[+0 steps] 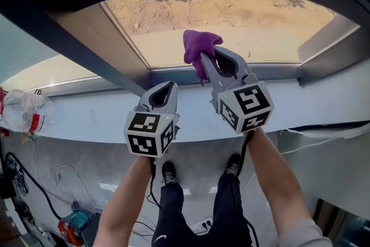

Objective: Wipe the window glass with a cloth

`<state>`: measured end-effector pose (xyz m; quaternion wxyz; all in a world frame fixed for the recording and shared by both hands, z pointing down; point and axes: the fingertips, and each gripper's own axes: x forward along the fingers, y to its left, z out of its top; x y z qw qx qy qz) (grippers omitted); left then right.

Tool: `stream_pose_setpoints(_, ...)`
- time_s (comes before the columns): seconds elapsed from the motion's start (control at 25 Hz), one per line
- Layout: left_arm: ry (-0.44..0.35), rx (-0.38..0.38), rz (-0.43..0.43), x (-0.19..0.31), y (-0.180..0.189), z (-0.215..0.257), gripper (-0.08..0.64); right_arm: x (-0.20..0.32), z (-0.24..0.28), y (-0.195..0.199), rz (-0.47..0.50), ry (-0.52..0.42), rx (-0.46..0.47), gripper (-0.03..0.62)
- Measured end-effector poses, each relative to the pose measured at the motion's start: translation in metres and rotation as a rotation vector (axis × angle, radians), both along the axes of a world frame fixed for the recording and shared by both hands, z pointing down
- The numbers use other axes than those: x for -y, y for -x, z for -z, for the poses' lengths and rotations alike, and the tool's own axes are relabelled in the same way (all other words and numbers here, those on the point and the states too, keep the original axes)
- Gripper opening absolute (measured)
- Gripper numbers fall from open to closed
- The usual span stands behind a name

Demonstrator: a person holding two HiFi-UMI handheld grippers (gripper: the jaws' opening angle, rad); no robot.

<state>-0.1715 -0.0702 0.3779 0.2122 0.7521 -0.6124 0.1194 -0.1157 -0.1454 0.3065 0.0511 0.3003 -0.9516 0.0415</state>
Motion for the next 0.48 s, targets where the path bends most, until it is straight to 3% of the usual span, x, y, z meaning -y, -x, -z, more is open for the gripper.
stream_pose_setpoints(0.48,-0.019,-0.056,-0.192,0.078,-0.201,-0.005,0.000,0.079,-0.008,-0.259,-0.351,0.017,-0.040,0.063)
